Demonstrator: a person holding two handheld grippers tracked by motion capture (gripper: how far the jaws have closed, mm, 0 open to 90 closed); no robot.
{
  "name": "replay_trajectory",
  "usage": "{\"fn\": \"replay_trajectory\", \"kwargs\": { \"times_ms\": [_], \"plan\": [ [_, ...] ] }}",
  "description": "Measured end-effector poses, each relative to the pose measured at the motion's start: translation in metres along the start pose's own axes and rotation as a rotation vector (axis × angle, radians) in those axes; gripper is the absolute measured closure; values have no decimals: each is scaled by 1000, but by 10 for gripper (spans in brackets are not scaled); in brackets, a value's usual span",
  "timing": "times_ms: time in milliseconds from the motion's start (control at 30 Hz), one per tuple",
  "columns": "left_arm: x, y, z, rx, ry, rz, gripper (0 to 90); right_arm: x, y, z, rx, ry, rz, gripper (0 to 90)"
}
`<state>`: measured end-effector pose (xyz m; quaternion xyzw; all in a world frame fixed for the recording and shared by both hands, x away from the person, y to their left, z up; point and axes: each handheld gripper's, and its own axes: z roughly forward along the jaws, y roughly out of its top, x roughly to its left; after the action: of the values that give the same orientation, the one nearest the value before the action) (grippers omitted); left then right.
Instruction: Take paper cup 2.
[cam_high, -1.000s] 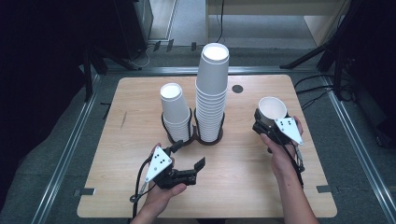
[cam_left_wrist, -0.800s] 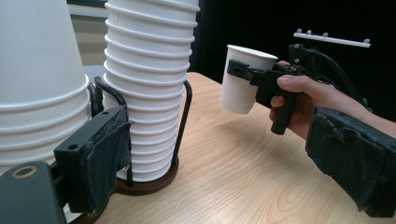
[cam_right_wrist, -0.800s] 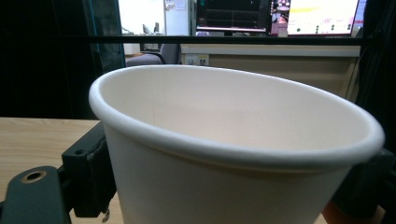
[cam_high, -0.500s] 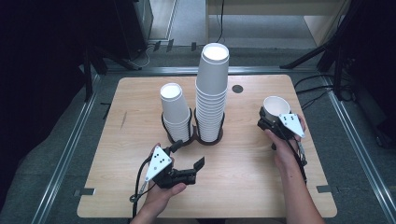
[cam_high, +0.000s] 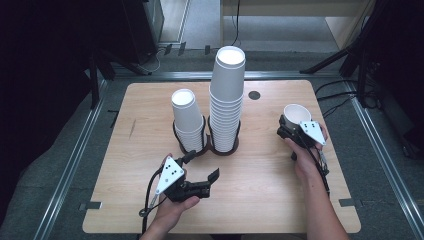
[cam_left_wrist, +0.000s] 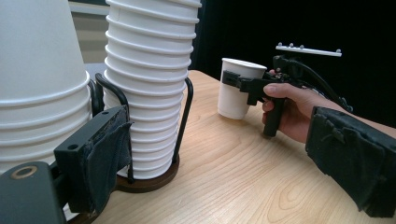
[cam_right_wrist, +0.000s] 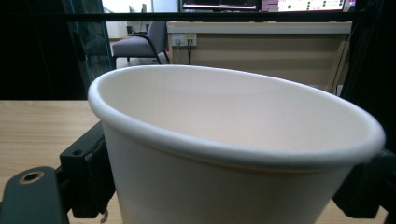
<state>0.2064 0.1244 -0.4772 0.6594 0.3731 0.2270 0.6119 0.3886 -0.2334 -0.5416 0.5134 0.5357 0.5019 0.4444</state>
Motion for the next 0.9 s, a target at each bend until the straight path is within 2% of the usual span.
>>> {"fn": "replay_trajectory", "kwargs": {
  "times_ms": [400,800,900],
  "plan": [
    [0,0,0,2,0,-1,73,2,-5,2,25,2,-35,111],
    [-1,-1,2,9,-3,1,72,4,-5,-1,52,10,-41,99],
    [-2,-2,2,10,-3,-2,73,3,-6,-1,58,11,-37,59]
  ]
}}
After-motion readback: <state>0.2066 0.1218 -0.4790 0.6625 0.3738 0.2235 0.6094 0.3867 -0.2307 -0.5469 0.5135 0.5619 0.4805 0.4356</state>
